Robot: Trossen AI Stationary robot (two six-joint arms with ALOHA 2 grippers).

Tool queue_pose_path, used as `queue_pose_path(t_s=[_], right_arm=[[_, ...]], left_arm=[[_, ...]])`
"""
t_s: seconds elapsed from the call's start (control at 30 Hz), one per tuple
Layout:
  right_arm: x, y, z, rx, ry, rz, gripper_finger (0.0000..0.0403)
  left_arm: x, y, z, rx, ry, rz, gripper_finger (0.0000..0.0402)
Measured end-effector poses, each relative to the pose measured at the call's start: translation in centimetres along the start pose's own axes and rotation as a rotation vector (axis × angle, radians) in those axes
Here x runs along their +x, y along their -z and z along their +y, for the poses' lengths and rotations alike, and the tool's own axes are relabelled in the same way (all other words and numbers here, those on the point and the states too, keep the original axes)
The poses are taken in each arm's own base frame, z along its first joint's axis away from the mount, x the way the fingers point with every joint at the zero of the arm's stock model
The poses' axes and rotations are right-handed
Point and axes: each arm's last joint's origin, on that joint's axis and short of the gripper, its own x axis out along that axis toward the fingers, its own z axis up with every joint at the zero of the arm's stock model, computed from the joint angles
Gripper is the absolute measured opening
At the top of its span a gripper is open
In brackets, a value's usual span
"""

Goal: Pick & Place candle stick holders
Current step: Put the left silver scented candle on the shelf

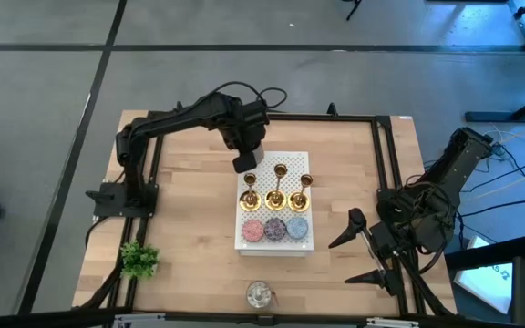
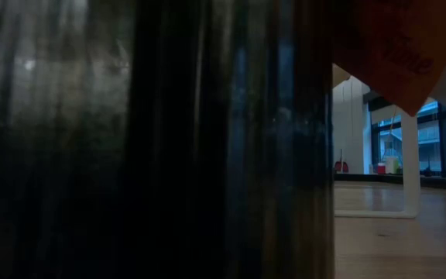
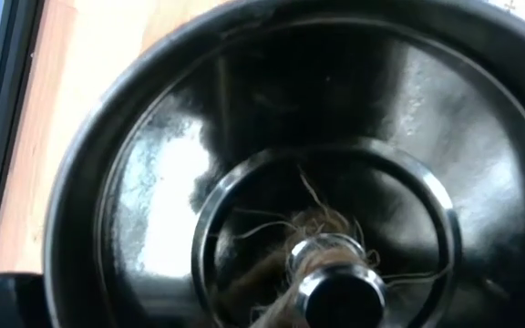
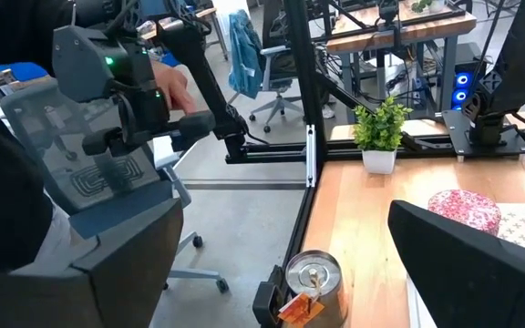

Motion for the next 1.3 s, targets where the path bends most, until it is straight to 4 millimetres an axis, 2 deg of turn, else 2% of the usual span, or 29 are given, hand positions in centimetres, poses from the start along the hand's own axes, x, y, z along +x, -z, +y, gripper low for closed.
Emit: queue_pose_path(t_s=[0.43,0.53,0.7,0.97,1.17,1.3], right_arm=[[0.0,0.0,0.0,-0.005,0.003,-0.001,0.039],[0.0,0.0,0.0,-0.008,0.003,-0.001,0.039],[0.0,0.0,0.0,-0.011,0.003,-0.002,0.039],[0.0,0.0,0.1,-0.016,-0.004,-0.003,0.039],[-0.1,0.0,0.1,-0.017,-0.008,-0.002,0.039],[-0.1,0.0,0.1,-0.016,-0.008,-0.003,0.039]], left_arm=[[0.1,0.0,0.0,-0.006,0.018,0.003,0.0314],[0.1,0.1,0.0,-0.034,0.025,0.012,0.0282],[0.5,0.0,0.1,-0.084,0.025,0.035,0.0253],[1.0,0.0,-1.1,-0.011,0.045,0.054,0.0175],[-0.5,0.6,-0.1,-0.049,-0.067,0.018,0.0142],[-1.5,0.7,1.2,-0.111,-0.076,-0.038,0.0121]])
